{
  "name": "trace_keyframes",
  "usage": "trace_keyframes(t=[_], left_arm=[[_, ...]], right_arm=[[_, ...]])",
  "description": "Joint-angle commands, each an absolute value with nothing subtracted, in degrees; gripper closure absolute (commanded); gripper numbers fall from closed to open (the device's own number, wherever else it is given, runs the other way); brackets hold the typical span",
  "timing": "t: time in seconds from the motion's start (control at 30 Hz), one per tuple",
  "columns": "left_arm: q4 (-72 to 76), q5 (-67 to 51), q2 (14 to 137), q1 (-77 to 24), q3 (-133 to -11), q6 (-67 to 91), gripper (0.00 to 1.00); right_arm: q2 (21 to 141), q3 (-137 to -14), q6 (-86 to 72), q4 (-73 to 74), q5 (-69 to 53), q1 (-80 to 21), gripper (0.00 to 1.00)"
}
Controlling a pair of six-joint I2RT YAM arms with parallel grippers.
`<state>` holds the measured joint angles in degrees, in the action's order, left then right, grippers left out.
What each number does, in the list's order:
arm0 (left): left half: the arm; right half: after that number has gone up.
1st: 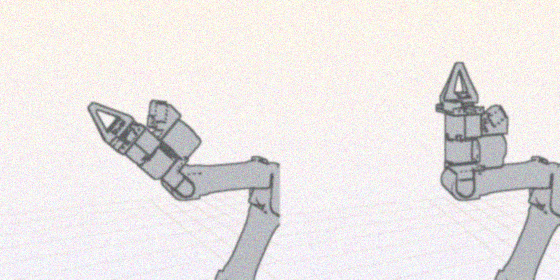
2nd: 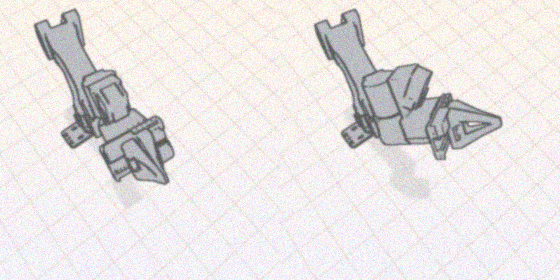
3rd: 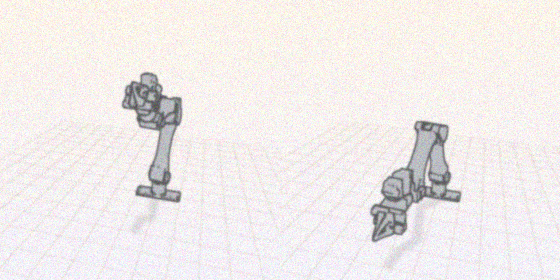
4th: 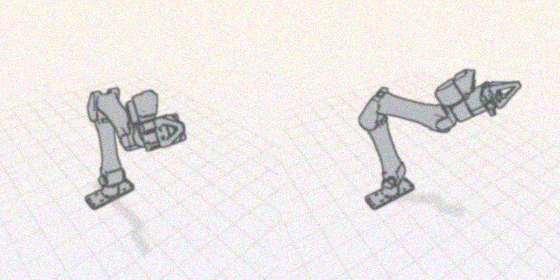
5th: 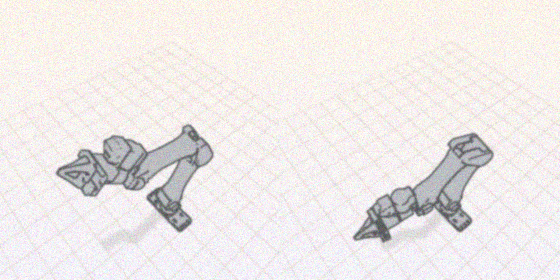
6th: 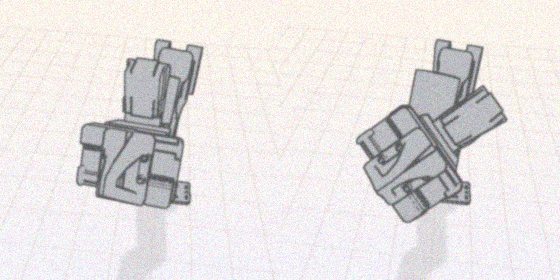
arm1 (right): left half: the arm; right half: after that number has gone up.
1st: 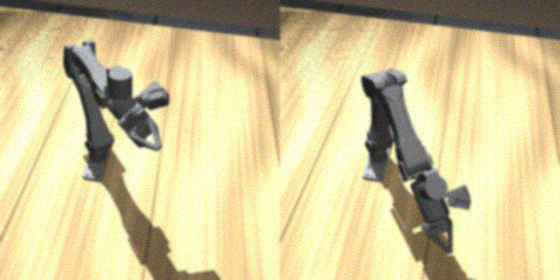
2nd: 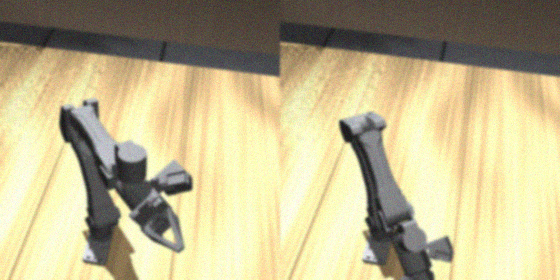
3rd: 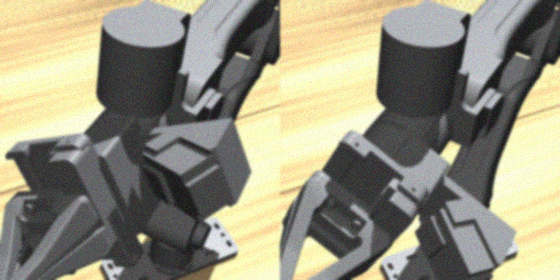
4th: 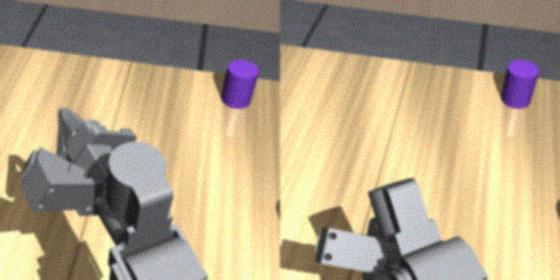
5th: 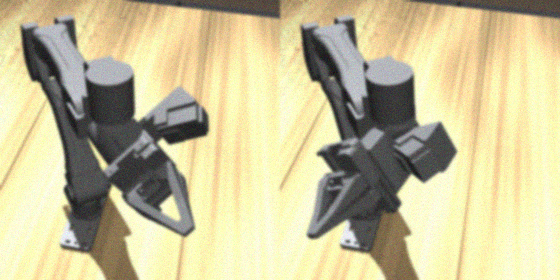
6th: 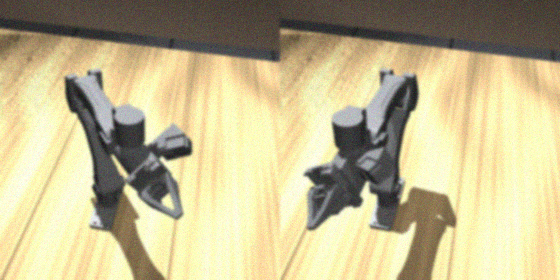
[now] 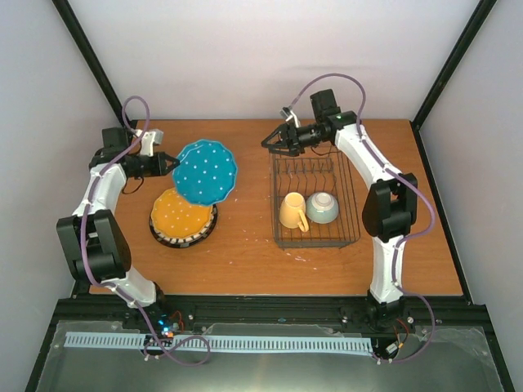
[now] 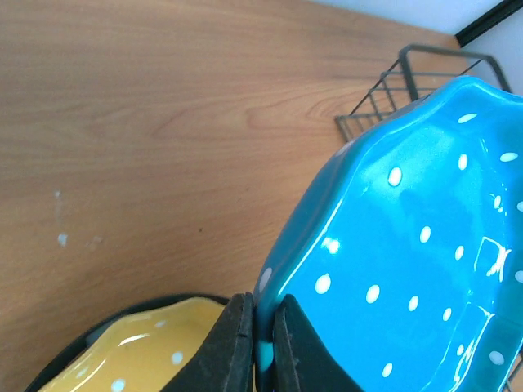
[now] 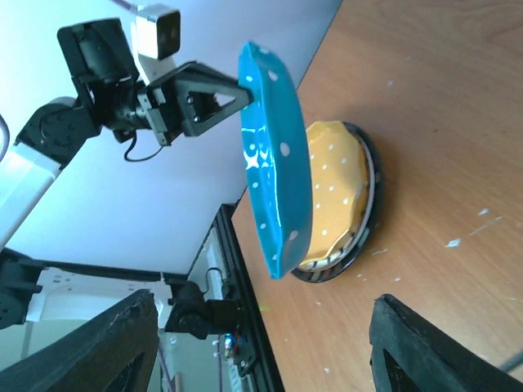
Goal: Load the mixed dishes into the dish rack
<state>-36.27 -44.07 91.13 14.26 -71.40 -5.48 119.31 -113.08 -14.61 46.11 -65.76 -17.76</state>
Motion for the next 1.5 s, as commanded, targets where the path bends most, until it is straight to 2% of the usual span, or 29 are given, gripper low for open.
trace_keyframes(t=[0.0,0.4,0.87,0.93,1.0,1.03,1.07,1.13,1.17,1.3,1.33,1.37,1.4,1.43,1.47], left_arm=[[-30.98,-52.37,91.19,13.38,-75.86,-0.87,0.99],[-24.27,-56.17,90.7,11.97,-74.37,3.85,0.99],[-16.12,-58.27,91.21,5.24,-72.77,9.77,0.99],[-15.18,-58.61,92.01,4.13,-73.91,10.5,0.99],[-14.95,-58.74,93.22,2.86,-75.37,10.73,0.99],[-14.8,-58.76,93.81,2.29,-76.1,10.82,0.99],[-14.67,-58.78,94.35,1.75,-76.57,10.95,0.99],[-14.37,-58.92,95.32,0.82,-77.48,11.25,0.99],[-14.18,-59.15,95.74,0.43,-77.83,11.39,0.99],[-15.35,-58.47,97.43,-0.33,-79.3,11.03,0.99],[-16.4,-57.82,97.89,-0.35,-80.08,10.56,0.97],[-17.9,-56.73,98.3,-0.36,-80.88,9.83,0.88],[-20.28,-55.16,98.92,-0.35,-81.82,8.85,0.76],[-21.77,-53.49,99.23,-0.35,-83.08,7.81,0.59],[-23.31,-51.3,99.51,-0.35,-84.1,6.77,0.49]], right_arm=[[120.45,-114.52,-14.39,45.41,-69.55,-18.83,0.3],[123.85,-118.45,-14.48,46.16,-68.52,-23.66,0.29],[128.51,-123.71,-13.93,47.44,-66.21,-27.87,0.29],[129.04,-124.47,-14.16,47.26,-66.18,-28.18,0.31],[129.74,-124.72,-14.49,47.07,-66.54,-28.45,0.37],[130.22,-126.48,-14.76,46.83,-66.8,-28.57,0.45],[130.47,-127.12,-14.95,46.62,-67.14,-28.74,0.58],[131.04,-128.16,-15.37,46.54,-67.3,-29.06,0.94],[131.03,-128.52,-15.45,46.53,-67.02,-29.09,0.97],[129.44,-128.88,-15.25,46.6,-62.31,-29.18,0.97],[128.66,-128.62,-15.77,46.02,-60.79,-29.08,0.97],[127.98,-128.42,-16.45,45.33,-59.72,-28.97,0.97],[127.49,-128.65,-17.2,45.18,-58.41,-28.67,0.97],[126.73,-128.53,-17.98,44.88,-56.18,-28.28,0.97],[125.98,-128.63,-18.71,44.72,-53.83,-27.85,0.97]])
